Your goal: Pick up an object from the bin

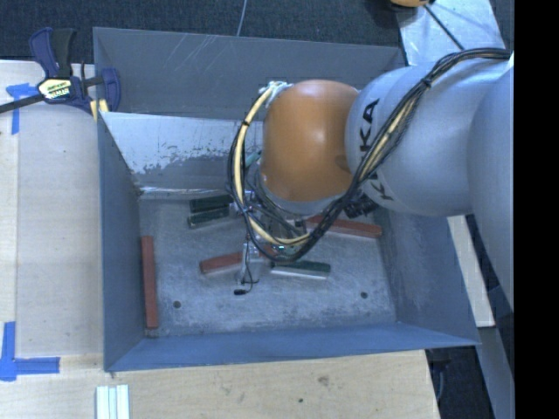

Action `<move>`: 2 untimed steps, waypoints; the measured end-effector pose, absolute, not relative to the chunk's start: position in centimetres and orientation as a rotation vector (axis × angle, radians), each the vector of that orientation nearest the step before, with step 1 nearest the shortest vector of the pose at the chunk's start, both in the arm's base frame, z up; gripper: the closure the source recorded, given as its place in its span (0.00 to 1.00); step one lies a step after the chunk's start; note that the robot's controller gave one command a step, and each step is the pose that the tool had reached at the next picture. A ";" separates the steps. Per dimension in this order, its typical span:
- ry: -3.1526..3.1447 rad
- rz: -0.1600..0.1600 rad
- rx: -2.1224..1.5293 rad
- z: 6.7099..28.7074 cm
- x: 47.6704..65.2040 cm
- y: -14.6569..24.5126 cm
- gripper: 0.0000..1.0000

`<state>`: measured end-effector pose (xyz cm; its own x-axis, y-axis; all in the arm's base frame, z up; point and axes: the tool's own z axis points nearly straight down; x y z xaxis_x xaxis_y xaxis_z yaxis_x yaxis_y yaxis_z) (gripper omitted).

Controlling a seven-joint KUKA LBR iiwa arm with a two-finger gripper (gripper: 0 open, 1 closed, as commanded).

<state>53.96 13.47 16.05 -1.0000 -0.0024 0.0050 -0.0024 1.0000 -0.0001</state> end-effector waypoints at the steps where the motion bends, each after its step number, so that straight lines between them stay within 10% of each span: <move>1: -3.144 -0.001 0.000 16.5 54.2 13.4 0.00; 2: -3.144 -0.002 -0.104 12.4 54.8 12.9 0.00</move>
Offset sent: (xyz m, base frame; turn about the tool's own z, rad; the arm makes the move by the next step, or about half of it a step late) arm 0.0092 -0.0078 -0.0520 0.0922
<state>54.82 12.88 12.41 -0.9978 0.0658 -0.0042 0.0658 0.9978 0.0013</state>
